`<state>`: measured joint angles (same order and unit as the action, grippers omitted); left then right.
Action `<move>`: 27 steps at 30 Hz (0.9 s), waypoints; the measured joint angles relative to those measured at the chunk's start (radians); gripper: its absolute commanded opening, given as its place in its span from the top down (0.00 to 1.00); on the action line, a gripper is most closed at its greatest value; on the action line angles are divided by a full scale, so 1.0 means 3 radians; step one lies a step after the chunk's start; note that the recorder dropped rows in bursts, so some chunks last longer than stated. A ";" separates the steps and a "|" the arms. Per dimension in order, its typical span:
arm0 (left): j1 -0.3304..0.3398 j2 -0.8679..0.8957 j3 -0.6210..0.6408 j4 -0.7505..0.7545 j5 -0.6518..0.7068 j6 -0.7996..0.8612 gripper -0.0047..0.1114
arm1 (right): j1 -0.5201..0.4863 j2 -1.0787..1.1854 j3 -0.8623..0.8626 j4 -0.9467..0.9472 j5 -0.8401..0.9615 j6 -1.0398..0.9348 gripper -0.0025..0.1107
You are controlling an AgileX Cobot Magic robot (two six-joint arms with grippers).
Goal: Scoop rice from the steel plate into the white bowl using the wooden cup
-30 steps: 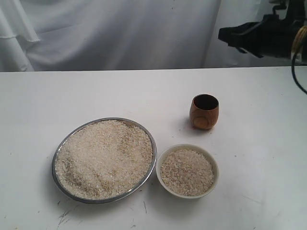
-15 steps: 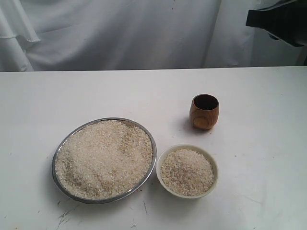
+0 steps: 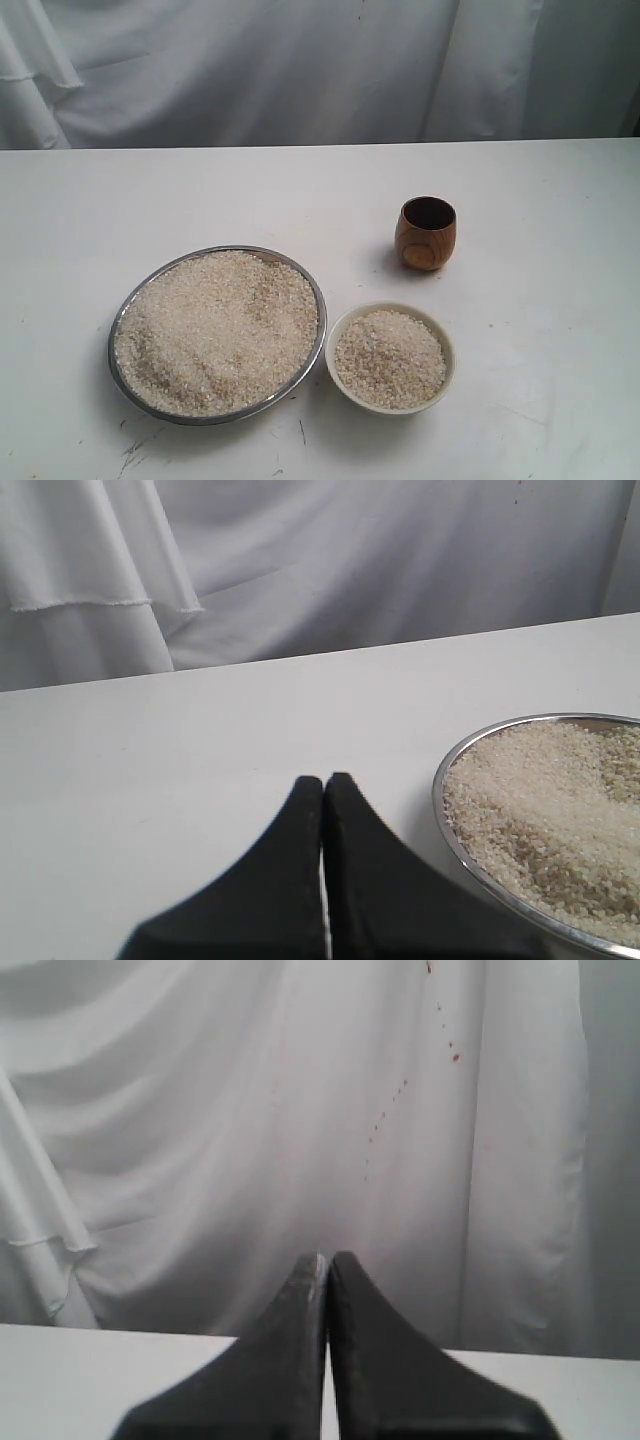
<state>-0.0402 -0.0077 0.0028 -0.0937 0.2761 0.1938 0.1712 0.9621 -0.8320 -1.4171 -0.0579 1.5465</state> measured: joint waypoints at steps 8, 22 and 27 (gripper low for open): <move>0.0000 0.0000 0.0000 0.0000 0.0000 0.0000 0.96 | 0.0000 -0.0430 0.0033 0.0000 0.0229 -0.0024 0.98; 0.0000 0.0000 0.0000 0.0000 0.0000 0.0000 0.96 | -0.0805 -0.1910 0.1301 0.0000 0.0409 0.0064 0.98; 0.0000 0.0000 0.0000 0.0000 0.0000 0.0000 0.96 | -0.0819 -0.2314 0.1591 0.0035 0.0386 0.0086 0.98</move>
<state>-0.0402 -0.0077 0.0028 -0.0937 0.2761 0.1938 -0.0746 0.2680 -0.3545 -1.4065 0.0579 1.5723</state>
